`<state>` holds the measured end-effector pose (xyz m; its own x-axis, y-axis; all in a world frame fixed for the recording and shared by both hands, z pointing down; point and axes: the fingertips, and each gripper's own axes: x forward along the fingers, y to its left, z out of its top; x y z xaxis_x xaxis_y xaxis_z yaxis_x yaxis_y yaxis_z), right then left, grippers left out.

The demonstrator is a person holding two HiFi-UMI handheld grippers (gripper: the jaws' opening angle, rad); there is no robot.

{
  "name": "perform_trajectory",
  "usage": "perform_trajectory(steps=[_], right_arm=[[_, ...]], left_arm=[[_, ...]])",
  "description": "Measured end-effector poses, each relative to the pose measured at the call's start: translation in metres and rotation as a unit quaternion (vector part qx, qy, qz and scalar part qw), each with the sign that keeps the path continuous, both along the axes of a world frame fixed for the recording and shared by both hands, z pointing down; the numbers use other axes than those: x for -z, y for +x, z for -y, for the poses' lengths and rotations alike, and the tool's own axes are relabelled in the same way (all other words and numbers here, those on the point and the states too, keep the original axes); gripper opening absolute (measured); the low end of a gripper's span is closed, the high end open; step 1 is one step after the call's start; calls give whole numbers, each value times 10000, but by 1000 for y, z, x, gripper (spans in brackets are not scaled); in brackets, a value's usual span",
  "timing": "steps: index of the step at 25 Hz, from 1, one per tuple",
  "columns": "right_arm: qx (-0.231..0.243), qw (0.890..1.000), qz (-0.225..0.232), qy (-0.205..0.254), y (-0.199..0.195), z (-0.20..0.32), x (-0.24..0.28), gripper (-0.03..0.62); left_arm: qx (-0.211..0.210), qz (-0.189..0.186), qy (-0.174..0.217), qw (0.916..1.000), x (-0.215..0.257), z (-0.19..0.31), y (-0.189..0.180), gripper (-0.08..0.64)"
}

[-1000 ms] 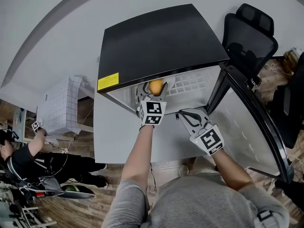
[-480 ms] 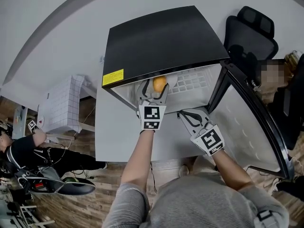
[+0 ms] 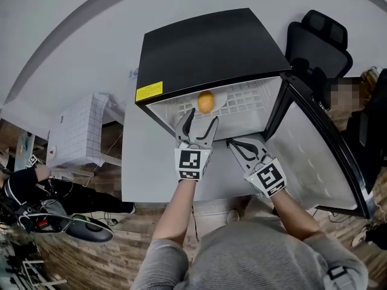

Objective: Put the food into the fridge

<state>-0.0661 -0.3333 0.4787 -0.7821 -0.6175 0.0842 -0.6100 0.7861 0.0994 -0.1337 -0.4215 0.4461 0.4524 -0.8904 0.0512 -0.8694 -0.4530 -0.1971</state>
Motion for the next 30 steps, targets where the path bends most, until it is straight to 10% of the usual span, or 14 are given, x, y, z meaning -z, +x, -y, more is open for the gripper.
perform_trajectory(steps=[6, 10, 30], right_arm=[[-10, 10000, 12, -1, -1, -16, 1, 14], [-3, 10000, 20, 23, -3, -28, 4, 12], [179, 9994, -288, -96, -9, -101, -1, 13]], left_arm=[[-75, -262, -91, 9996, -9, -43, -2, 232], [-97, -520, -264, 9983, -17, -69, -8, 12], [-293, -976, -1038, 9894, -68, -207, -28, 11]])
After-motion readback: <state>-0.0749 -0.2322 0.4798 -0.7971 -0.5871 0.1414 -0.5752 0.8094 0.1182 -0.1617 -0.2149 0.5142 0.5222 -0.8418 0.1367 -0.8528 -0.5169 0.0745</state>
